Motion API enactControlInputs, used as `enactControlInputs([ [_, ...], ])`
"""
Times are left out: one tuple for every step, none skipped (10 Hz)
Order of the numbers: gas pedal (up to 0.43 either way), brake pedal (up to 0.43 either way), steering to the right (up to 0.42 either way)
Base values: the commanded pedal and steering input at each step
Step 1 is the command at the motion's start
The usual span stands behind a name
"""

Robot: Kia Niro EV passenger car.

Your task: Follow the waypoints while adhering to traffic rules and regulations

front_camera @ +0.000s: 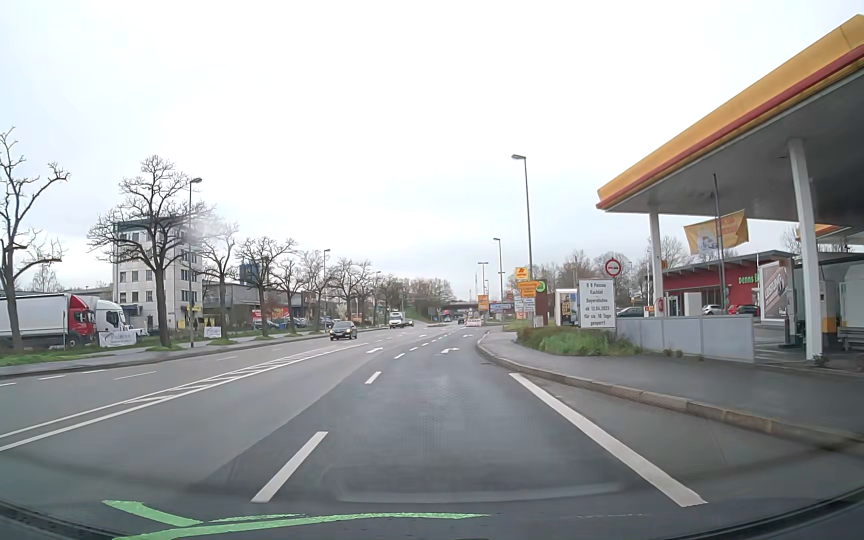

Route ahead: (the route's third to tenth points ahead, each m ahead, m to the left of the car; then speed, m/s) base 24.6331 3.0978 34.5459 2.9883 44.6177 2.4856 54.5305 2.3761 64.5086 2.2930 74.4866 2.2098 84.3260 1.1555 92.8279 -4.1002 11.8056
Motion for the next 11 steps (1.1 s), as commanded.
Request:
enactControlInputs([
  [0.079,0.000,0.001],
  [0.079,0.000,0.001],
  [0.079,0.000,0.002],
  [0.079,0.000,0.003],
  [0.079,0.000,0.003],
  [0.079,0.000,0.003],
  [0.079,0.000,0.005],
  [0.067,0.000,0.005],
  [0.067,0.000,0.005],
  [0.067,0.000,0.007],
  [0.067,0.000,0.007],
])
